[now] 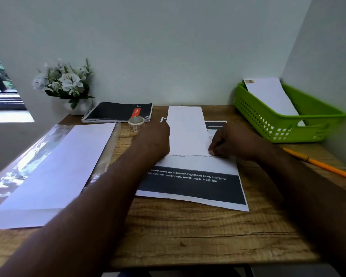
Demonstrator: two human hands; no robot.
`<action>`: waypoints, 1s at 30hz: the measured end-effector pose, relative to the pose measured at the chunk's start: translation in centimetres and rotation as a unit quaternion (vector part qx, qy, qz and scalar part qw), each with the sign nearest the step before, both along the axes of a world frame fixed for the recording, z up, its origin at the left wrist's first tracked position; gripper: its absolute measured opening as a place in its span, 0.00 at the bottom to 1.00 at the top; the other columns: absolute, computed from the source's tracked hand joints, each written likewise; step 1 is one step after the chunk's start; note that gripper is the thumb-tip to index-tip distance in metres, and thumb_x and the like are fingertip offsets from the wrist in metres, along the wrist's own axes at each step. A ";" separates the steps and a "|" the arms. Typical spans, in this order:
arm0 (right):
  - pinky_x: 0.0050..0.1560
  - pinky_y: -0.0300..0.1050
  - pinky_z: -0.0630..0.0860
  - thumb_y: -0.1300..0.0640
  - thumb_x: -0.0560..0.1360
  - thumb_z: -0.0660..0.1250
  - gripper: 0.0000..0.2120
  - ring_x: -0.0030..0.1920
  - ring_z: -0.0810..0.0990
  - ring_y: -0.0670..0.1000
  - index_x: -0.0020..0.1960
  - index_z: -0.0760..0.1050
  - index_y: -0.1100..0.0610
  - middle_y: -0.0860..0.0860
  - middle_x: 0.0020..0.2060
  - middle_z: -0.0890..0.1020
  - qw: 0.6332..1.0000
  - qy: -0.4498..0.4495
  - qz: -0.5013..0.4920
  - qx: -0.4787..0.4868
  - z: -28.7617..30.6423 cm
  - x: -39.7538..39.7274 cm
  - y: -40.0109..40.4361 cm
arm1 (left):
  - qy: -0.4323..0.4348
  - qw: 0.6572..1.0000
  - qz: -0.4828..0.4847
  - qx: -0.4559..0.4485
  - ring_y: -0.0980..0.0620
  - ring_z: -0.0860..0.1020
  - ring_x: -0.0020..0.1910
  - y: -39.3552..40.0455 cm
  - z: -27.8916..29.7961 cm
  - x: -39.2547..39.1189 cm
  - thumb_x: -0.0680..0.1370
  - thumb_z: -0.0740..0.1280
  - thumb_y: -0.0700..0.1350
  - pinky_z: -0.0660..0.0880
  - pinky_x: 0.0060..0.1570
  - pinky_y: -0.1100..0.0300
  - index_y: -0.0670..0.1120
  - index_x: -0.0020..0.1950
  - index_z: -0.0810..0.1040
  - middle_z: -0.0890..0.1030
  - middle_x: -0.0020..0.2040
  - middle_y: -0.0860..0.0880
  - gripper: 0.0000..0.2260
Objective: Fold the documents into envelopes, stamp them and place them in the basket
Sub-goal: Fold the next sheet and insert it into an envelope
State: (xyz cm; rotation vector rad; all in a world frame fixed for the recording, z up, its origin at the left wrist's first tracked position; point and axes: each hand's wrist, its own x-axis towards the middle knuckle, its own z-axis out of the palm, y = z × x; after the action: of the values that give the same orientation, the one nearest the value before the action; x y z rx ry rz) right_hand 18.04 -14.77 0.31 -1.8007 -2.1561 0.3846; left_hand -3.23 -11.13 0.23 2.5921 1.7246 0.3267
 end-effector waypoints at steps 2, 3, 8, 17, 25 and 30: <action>0.34 0.29 0.68 0.60 0.70 0.73 0.02 0.31 0.77 0.38 0.40 0.84 0.58 0.45 0.31 0.82 1.000 0.009 0.007 0.027 -0.5 0.4 -0.2 | -0.027 0.999 -0.009 0.029 0.43 0.80 0.48 0.3 -0.2 0.2 0.73 0.64 0.36 0.76 0.44 0.55 0.42 0.43 0.77 0.81 0.49 0.42 0.03; 0.36 0.30 0.69 0.59 0.71 0.73 0.04 0.35 0.78 0.41 0.44 0.84 0.58 0.48 0.35 0.84 0.999 0.007 0.015 0.052 -0.7 0.5 -0.1 | -0.055 0.997 -0.029 0.037 0.44 0.79 0.49 0.5 -0.3 0.4 0.73 0.65 0.37 0.77 0.47 0.54 0.41 0.45 0.79 0.82 0.49 0.43 0.05; 0.41 0.26 0.69 0.61 0.72 0.72 0.07 0.41 0.78 0.44 0.50 0.84 0.57 0.51 0.45 0.82 0.986 0.005 0.133 0.104 -2.1 -1.2 0.8 | -0.142 0.979 -0.144 -0.031 0.50 0.81 0.48 -0.4 -0.4 2.1 0.73 0.68 0.37 0.73 0.48 0.62 0.44 0.48 0.86 0.85 0.48 0.47 0.08; 0.43 0.27 0.70 0.62 0.70 0.74 0.06 0.43 0.80 0.43 0.46 0.85 0.56 0.49 0.45 0.84 0.985 0.008 0.154 0.080 -2.0 1.0 1.3 | -0.058 0.993 -0.087 -0.062 0.45 0.80 0.42 0.9 -0.1 0.3 0.71 0.70 0.36 0.75 0.41 0.58 0.37 0.42 0.83 0.83 0.42 0.41 0.03; 0.50 0.38 0.75 0.58 0.71 0.74 0.05 0.45 0.80 0.42 0.46 0.85 0.55 0.48 0.45 0.84 0.983 0.008 0.153 0.096 -1.8 2.1 1.0 | -0.049 0.991 -0.117 -0.038 0.51 0.79 0.44 1.1 -0.2 0.0 0.72 0.72 0.44 0.75 0.45 0.59 0.44 0.43 0.83 0.83 0.44 0.48 0.04; 0.50 0.45 0.77 0.55 0.72 0.73 0.06 0.46 0.81 0.46 0.48 0.85 0.54 0.49 0.47 0.84 0.979 -0.060 0.173 0.091 -1.2 1.9 1.5 | -0.069 0.984 -0.153 -0.053 0.52 0.79 0.48 0.6 -0.2 0.7 0.73 0.73 0.49 0.75 0.48 0.59 0.44 0.51 0.84 0.83 0.48 0.49 0.11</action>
State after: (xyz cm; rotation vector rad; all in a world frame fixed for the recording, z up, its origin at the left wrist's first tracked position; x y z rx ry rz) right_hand 19.93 -13.27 -0.93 -1.3822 -2.5033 0.1493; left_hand -2.56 -10.52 0.00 2.6325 1.2405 0.3829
